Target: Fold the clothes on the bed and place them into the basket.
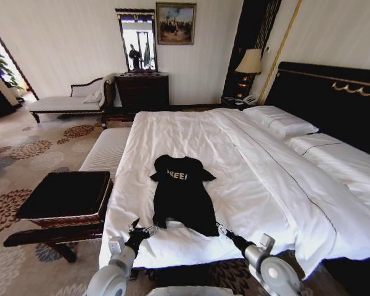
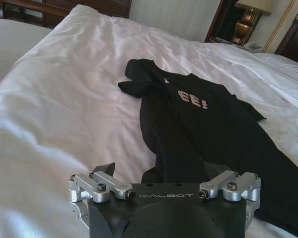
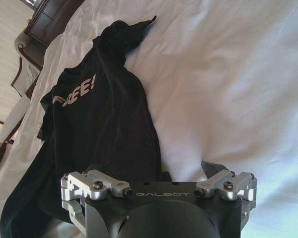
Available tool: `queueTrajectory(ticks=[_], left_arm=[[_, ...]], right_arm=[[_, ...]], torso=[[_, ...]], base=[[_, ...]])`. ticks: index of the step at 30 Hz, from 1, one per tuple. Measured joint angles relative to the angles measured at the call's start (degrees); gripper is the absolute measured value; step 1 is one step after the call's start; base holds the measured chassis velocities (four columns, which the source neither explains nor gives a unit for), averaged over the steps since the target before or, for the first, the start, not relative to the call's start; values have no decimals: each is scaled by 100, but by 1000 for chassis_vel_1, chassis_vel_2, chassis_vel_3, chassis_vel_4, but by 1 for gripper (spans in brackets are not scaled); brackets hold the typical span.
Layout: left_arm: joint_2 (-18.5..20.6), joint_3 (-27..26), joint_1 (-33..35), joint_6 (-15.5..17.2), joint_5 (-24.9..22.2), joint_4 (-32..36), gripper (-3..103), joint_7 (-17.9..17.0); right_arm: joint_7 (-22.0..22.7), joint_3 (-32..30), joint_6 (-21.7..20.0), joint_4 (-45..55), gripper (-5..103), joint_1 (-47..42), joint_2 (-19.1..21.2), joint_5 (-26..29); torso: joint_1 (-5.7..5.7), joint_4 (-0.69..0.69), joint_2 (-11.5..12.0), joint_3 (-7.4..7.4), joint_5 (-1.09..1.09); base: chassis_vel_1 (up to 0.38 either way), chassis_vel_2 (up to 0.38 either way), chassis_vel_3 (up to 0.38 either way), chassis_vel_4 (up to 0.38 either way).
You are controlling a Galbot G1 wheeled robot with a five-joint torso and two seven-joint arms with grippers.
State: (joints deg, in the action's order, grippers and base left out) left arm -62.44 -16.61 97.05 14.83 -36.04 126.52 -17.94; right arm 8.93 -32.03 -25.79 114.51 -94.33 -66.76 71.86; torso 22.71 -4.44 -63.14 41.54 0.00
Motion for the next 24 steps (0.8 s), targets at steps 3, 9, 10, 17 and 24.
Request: queueTrajectory(ticks=[3, 9, 10, 17, 24], left_arm=[[-37, -33, 76, -5, -1, 19, 100, -2], [-58, -23, 114, -5, -3, 54, 100, -3], [-66, -9, 105, -4, -16, 53, 100, -3], [-44, 315, -134, 142, -283, -124, 100, 43], [303, 674, -344, 280, -149, -338, 100, 95]], right_arm=[[13, 109, -105, 13, 100, -24, -75, 37], [12, 151, -154, -12, 97, -68, -87, -85], [12, 146, -157, 18, 93, -89, -65, -89], [59, 139, -157, 107, 66, -107, -38, -89], [97, 133, -154, 59, 43, -91, -29, -42]], torso=[[0, -2, 0, 0, 0], [-2, -2, -1, -1, 0], [-2, -2, -1, -1, 0], [-2, -2, -1, -1, 0], [-2, -2, -1, -1, 0]], base=[[0, 0, 0, 0], [0, 0, 0, 0], [0, 0, 0, 0], [0, 0, 0, 0], [0, 0, 0, 0]])
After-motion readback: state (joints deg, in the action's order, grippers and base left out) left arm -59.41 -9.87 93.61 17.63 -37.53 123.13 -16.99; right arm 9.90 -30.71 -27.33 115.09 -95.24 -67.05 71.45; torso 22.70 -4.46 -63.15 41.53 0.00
